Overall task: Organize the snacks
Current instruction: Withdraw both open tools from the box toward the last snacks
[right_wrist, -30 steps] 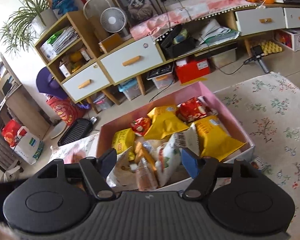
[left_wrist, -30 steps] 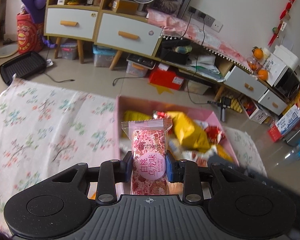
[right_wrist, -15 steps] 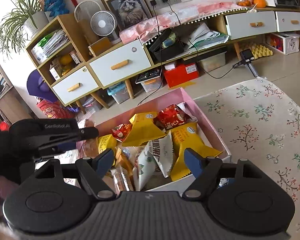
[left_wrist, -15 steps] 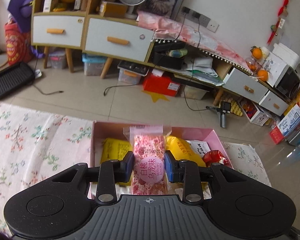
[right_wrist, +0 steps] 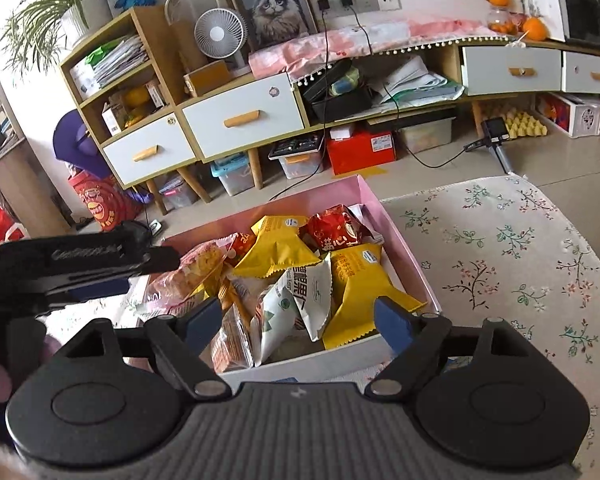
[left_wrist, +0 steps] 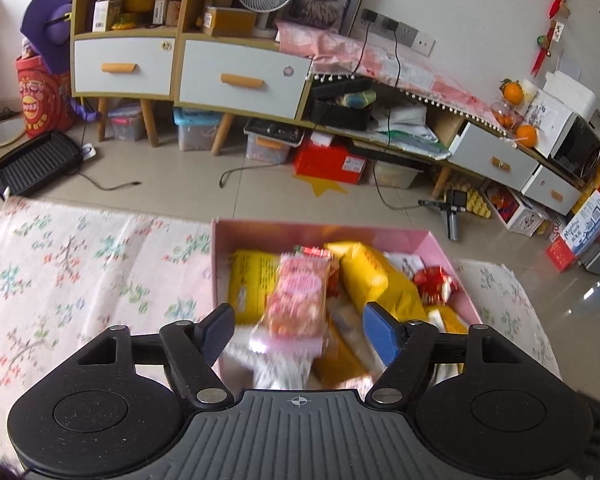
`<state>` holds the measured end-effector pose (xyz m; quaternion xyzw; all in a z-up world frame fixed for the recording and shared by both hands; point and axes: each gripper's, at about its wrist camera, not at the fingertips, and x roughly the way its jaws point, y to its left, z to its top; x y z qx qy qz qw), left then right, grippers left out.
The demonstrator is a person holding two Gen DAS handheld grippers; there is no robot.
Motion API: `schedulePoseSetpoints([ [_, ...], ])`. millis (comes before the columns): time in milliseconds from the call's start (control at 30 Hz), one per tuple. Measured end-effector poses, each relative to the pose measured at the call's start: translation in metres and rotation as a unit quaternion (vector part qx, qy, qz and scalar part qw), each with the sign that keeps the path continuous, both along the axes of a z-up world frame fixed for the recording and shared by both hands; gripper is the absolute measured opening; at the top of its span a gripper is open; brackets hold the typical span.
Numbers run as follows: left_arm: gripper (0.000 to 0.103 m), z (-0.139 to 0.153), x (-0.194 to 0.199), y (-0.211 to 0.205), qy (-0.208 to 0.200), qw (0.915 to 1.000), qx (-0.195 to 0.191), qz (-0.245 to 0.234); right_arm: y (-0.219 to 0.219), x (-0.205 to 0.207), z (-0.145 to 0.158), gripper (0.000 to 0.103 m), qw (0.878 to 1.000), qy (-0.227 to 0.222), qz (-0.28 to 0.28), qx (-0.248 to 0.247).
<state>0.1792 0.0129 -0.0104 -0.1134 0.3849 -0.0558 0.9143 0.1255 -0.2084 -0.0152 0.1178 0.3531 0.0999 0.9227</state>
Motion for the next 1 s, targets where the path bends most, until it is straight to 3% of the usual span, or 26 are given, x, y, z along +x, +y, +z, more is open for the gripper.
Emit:
schedulePoseSetpoints([
  [500, 0.090, -0.006, -0.063, 0.019, 0.027, 0.9995, 0.011, 0.012, -0.005, -0.026, 0.009, 0.099, 0.999, -0.008, 0.022, -0.029],
  [833, 0.097, -0.019, -0.095, 0.016, 0.030, 0.9987, 0.041, -0.001, -0.004, -0.041, 0.009, 0.103, 0.997, -0.021, 0.029, -0.066],
  [1000, 0.099, -0.037, -0.111, 0.013, 0.024, 0.9965, 0.077, -0.023, -0.008, -0.050, 0.001, 0.103, 0.994, -0.026, 0.036, -0.097],
])
